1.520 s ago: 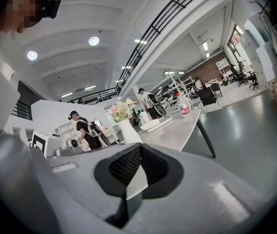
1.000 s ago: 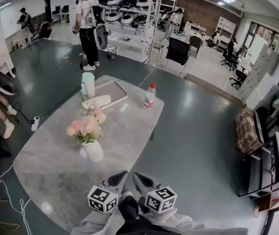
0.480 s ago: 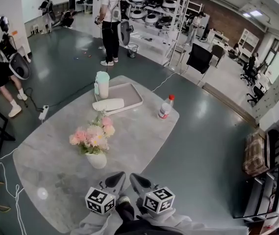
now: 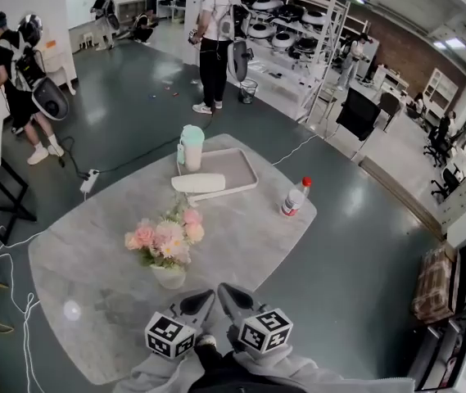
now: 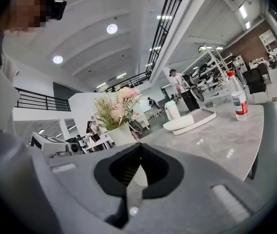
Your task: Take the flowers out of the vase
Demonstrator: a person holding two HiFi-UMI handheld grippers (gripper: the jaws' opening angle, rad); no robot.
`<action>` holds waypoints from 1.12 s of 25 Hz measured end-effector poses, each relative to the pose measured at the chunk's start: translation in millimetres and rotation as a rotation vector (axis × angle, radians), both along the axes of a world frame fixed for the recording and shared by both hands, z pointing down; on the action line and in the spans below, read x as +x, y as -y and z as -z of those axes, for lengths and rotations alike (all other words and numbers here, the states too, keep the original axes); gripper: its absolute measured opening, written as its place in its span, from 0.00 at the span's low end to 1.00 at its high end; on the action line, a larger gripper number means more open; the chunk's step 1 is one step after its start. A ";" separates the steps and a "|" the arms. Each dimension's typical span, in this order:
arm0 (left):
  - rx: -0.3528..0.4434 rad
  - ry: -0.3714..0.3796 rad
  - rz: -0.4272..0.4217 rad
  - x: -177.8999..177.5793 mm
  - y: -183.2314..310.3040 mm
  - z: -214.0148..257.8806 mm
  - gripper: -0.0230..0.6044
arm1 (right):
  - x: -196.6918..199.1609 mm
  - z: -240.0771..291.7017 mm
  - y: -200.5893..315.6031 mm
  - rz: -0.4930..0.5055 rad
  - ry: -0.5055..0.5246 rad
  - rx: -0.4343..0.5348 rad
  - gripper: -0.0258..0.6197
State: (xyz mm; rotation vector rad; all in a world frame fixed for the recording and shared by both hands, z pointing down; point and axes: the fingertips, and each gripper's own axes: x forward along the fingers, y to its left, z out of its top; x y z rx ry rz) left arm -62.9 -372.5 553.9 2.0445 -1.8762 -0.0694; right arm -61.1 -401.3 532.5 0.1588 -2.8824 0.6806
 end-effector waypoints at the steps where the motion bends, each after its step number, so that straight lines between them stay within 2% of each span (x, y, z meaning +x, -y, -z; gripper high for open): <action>1: -0.004 0.002 0.003 -0.1 -0.2 -0.4 0.04 | -2.6 0.7 1.2 0.006 0.004 0.001 0.04; 6: -0.008 0.013 0.065 -11.1 -10.3 1.4 0.04 | -13.6 2.8 1.9 0.043 0.013 -0.013 0.04; 14: -0.008 0.003 0.211 -37.3 -22.8 -1.9 0.04 | -37.6 -3.8 6.8 0.140 -0.002 -0.016 0.04; 17: -0.014 0.000 0.271 -46.8 -21.1 -2.6 0.04 | -51.8 -7.1 8.4 0.210 -0.016 -0.016 0.04; 28: -0.004 0.000 0.474 -74.1 -7.0 2.6 0.04 | -87.8 8.7 6.2 0.538 0.038 0.042 0.04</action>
